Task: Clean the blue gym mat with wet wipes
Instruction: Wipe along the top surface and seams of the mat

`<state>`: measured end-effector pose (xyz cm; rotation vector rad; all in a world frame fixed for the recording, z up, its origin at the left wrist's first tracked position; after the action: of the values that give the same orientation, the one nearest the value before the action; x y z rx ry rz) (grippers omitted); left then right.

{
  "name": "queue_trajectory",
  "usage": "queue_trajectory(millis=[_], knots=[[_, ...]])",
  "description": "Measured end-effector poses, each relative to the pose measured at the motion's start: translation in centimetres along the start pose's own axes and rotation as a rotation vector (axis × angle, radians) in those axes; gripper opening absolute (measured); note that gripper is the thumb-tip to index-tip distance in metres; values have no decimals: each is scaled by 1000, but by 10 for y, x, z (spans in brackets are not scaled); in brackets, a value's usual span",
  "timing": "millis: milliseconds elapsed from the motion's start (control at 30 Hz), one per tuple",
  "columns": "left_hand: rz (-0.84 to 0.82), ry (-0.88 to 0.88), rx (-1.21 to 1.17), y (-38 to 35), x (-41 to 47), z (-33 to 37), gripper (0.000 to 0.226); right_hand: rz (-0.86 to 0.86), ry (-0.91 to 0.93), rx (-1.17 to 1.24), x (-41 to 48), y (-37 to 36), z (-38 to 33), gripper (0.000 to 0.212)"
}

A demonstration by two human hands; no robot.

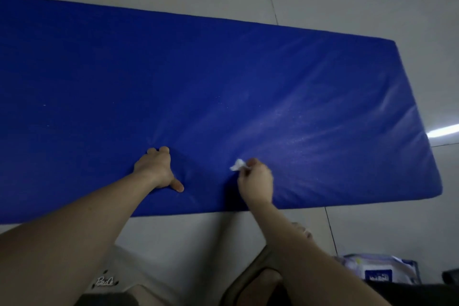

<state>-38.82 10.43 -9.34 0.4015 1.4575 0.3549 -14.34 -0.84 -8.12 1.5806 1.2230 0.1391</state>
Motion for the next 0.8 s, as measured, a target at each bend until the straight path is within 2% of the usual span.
queue_trajectory(millis=[133,233,400,567,667,800], knots=[[-10,11,20,0,0,-1,112,-189,258,-74,-16,-50,-56,11],[-9,13,23,0,0,-1,114,-185,317,-197,-6,-46,-51,11],[-1,-3,6,-2,2,-3,119,37,23,-165,34,30,30,16],[6,-4,0,-2,1,-3,120,163,-332,-26,48,99,121,12],[1,3,3,-1,0,-2,123,171,-305,19,46,90,108,11],[-2,14,12,0,0,0,122,102,-112,39,42,44,40,8]])
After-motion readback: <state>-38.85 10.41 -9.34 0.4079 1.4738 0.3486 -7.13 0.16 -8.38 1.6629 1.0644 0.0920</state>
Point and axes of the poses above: each hand's wrist, its own x-axis towards the middle knuckle, its own y-axis out of the back of the hand, z = x × y, the point moved 5 cm from there along x, towards the middle knuckle, and after that the axes turned 10 degrees about -z, right-handed, at the moved point
